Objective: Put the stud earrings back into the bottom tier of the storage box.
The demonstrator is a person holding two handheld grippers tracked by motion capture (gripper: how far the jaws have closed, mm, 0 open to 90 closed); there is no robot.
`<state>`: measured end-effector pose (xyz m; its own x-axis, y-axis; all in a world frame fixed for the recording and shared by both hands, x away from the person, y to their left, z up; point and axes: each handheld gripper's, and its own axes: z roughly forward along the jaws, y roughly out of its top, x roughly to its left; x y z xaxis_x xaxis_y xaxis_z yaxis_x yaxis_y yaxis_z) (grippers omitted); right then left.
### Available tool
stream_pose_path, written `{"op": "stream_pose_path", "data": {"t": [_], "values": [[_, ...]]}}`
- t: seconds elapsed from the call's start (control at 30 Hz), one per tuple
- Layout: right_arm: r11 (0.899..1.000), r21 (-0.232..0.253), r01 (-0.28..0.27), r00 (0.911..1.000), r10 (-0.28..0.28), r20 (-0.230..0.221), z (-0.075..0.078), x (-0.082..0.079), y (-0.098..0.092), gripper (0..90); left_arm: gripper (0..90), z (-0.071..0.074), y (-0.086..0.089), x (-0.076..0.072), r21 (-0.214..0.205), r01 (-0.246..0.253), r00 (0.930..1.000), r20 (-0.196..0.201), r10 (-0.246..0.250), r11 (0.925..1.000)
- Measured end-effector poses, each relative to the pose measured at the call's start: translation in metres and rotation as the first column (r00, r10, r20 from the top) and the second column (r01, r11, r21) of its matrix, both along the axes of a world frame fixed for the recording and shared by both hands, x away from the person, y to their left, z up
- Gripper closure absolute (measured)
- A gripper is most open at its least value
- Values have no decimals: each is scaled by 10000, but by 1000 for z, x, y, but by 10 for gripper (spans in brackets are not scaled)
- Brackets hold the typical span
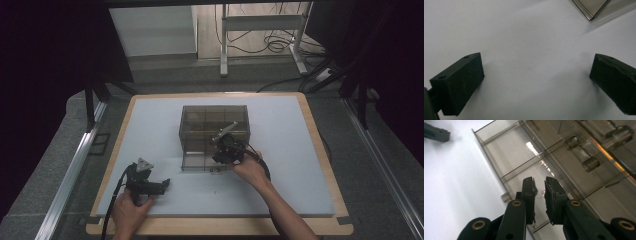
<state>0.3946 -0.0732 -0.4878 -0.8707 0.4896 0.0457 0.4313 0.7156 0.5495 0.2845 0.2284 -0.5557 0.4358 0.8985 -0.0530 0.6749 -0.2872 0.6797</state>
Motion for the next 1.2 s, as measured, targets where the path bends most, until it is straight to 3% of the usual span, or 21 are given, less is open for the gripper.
{"op": "stream_pose_path", "data": {"t": [0.33, 0.6, 1.2], "values": [[9983, -319, -496, 9988, 495, -40, 14, -17, -4, 750, 0, 0, 0, 0, -33, -32, 10000, 18, 32, 10000], [9941, -508, -957, 9950, 941, -333, 22, -37, -3, 782, 0, 0, 0, 0, -20, -19, 10000, 38, 19, 10000], [9640, -1486, -2206, 9712, 2029, -1251, -4, -66, 8, 833, 0, 0, 0, 0, -42, -36, 10000, 24, 36, 10000]]}}
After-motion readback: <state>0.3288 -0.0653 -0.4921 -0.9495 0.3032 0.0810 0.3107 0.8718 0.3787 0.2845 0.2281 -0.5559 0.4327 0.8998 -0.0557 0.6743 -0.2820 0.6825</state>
